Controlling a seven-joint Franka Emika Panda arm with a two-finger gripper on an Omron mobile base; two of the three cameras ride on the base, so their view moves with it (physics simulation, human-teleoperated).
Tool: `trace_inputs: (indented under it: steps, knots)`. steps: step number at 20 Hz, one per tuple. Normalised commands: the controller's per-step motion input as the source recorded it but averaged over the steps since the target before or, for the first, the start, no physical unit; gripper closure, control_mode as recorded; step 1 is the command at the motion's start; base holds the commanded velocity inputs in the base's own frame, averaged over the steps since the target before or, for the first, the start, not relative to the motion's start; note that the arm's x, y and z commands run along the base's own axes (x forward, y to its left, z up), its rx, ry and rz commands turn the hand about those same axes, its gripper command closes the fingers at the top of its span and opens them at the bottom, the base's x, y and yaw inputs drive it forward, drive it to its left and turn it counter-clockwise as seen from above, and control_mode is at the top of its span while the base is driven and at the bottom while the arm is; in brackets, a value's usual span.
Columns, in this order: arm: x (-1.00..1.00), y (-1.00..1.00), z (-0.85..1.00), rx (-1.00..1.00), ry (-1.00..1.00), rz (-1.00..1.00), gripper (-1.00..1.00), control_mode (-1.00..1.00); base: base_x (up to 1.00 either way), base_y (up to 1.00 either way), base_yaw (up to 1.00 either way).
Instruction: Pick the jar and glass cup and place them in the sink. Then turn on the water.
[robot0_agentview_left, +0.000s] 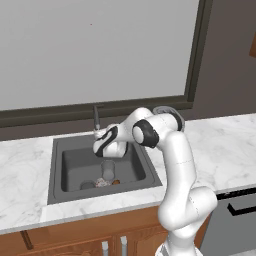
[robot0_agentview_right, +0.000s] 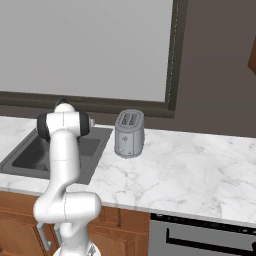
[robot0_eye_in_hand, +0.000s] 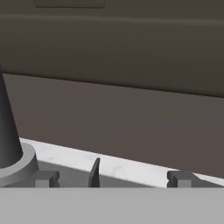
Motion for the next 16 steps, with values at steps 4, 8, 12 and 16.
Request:
trace_inputs:
  steps: [4, 8, 12, 16]
  knots:
    - [0.0, -0.03, 0.0, 0.02, 0.0, 0.0, -1.0, -1.0, 0.0, 0.0, 0.0]
    - [0.0, -0.07, 0.0, 0.04, 0.0, 0.0, -1.0, -1.0, 0.0, 0.0, 0.0]
    - [0.0, -0.13, 0.0, 0.04, -0.01, 0.0, -1.0, -1.0, 0.0, 0.0, 0.0]
    - [0.0, -0.17, 0.0, 0.04, -0.02, 0.0, -1.0, -1.0, 0.0, 0.0, 0.0]
